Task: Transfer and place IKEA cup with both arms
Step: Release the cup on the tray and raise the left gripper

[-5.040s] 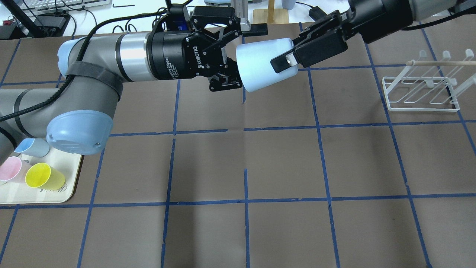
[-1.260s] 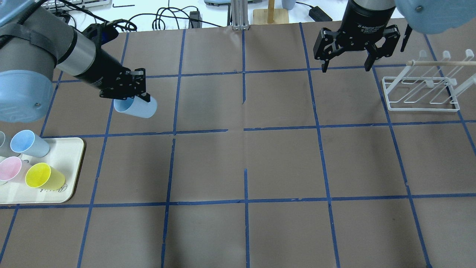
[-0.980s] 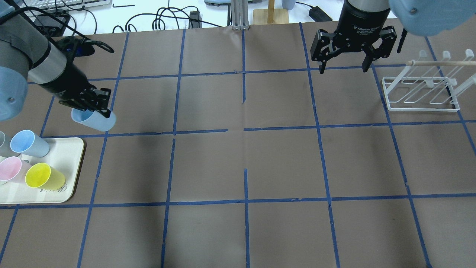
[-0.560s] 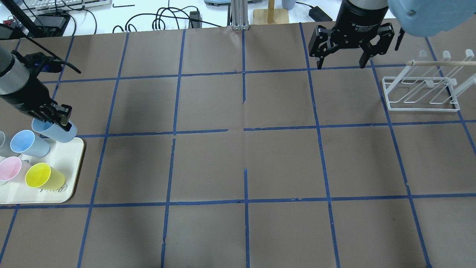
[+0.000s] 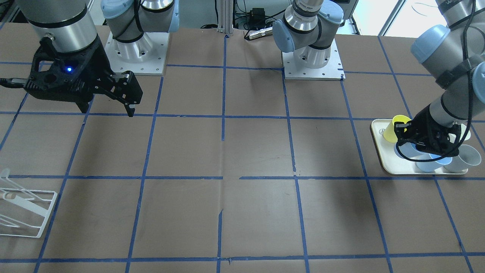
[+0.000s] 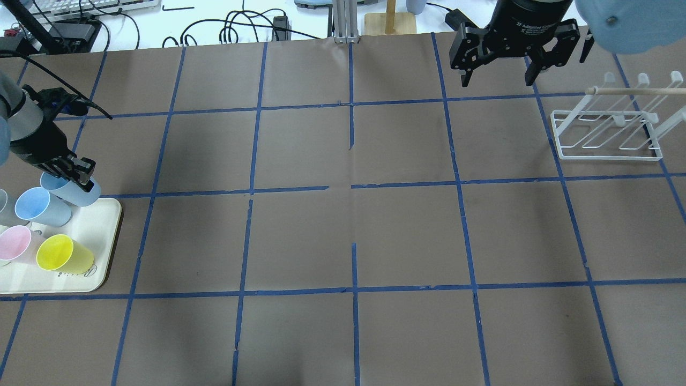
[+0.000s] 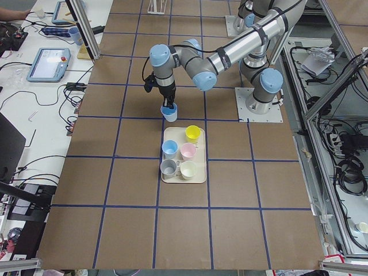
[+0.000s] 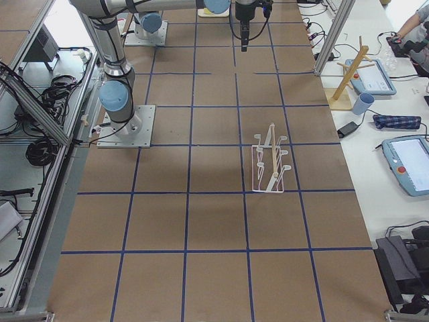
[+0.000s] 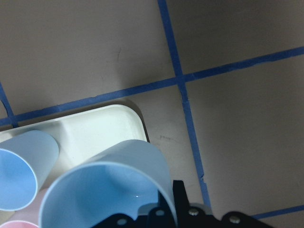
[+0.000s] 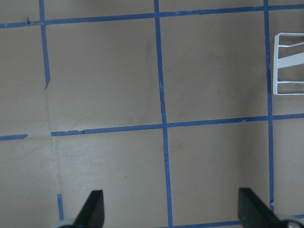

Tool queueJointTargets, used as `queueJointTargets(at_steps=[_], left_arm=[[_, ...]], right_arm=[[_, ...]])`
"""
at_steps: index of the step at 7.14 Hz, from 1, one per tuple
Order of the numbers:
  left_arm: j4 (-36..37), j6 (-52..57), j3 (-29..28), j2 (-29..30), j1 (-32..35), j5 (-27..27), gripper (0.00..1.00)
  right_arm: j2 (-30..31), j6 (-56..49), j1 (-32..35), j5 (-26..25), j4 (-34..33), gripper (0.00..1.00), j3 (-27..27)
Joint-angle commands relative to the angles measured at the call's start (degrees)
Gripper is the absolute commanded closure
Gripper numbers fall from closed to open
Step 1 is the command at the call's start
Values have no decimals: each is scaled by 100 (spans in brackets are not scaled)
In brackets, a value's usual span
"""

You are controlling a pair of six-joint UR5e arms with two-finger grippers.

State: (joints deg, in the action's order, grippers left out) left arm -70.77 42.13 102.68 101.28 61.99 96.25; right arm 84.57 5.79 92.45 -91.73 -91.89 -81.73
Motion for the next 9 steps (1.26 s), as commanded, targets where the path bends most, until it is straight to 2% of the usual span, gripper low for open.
queueJointTargets(at_steps=[1,3,7,8,9], left_arm=[[195,425,-11,313,-47,165,100],[492,610,41,602,-502,157,100],[609,603,68,876,-548,157,100],[574,612,77,894,-548,140,89],[582,603,77,911,-548,175,52]], right_arm=[[24,1,1,-3,30,0,-1],[24,10,-43,-3,22,0,-1],[15,1,-34,6,22,0,-1],[15,1,-34,6,22,0,-1],[24,-8,-34,6,22,0,-1]])
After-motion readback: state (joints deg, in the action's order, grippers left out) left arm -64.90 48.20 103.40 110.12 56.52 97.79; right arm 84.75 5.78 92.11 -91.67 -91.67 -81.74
